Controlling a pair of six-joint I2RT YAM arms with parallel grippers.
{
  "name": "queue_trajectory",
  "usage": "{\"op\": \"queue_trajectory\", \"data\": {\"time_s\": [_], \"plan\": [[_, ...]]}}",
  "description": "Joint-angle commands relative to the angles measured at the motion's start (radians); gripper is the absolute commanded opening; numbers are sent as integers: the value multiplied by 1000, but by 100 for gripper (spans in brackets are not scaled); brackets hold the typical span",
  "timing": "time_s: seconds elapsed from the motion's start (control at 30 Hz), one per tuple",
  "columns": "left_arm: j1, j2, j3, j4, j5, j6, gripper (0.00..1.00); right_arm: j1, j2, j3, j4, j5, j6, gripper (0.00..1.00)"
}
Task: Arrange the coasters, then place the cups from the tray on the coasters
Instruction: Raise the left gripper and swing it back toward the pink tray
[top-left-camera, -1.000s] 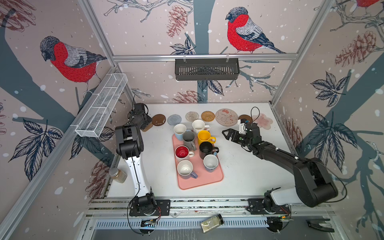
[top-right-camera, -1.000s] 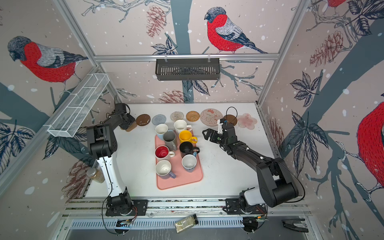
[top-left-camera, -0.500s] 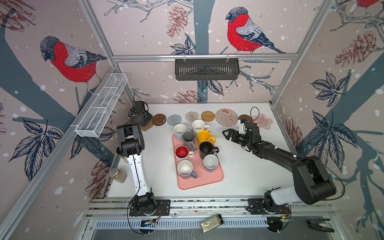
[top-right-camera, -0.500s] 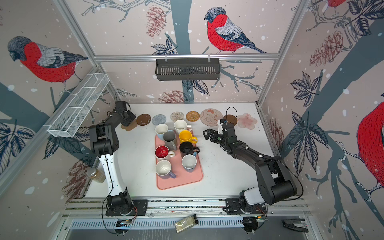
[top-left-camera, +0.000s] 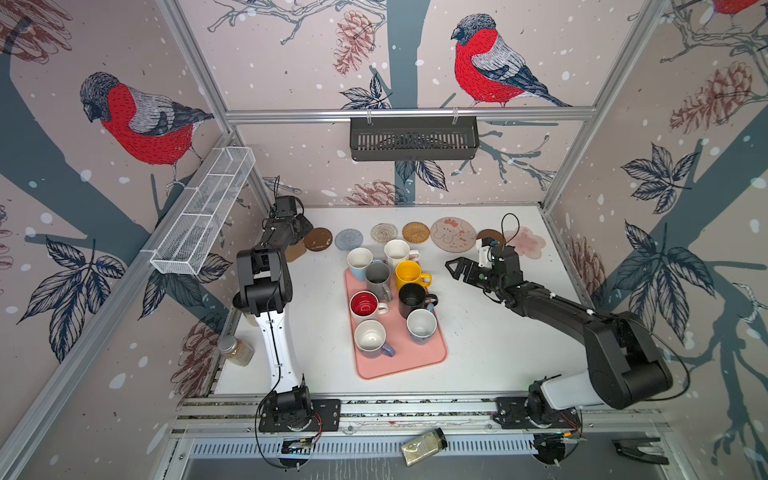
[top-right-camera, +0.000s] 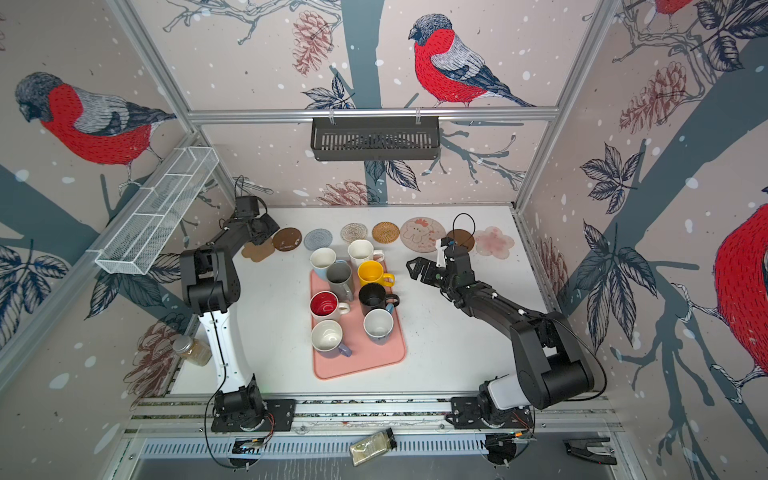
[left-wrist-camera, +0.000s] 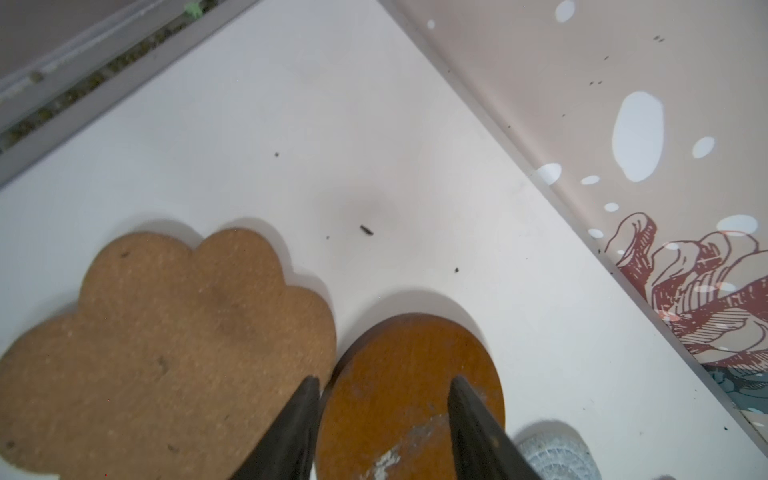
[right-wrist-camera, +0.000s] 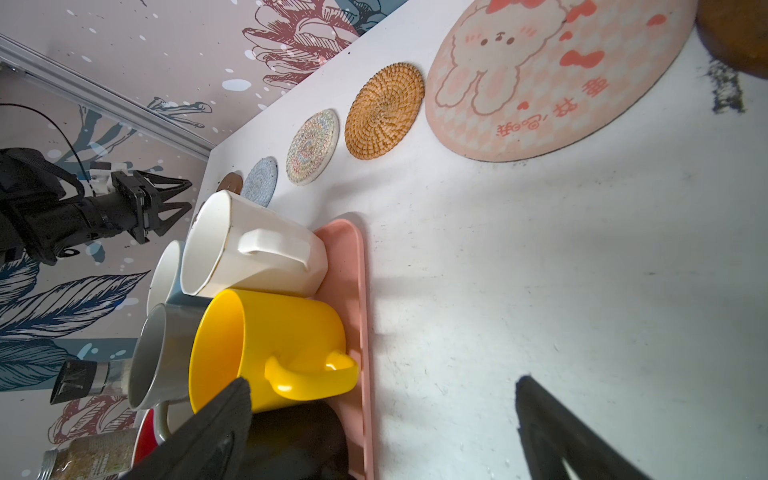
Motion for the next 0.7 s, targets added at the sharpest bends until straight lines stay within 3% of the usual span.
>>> {"op": "queue_trajectory", "data": {"time_s": [0.0, 0.17, 0.67], "plan": [[1, 47, 48, 9, 74, 57, 54, 0, -1, 6, -5, 9, -12, 99], [1, 148, 185, -40, 117, 73, 55, -2, 13, 11, -10, 12, -17, 99], [-6, 156, 155, -3, 126, 68, 56, -1, 28, 11, -4, 5, -15, 98]]}}
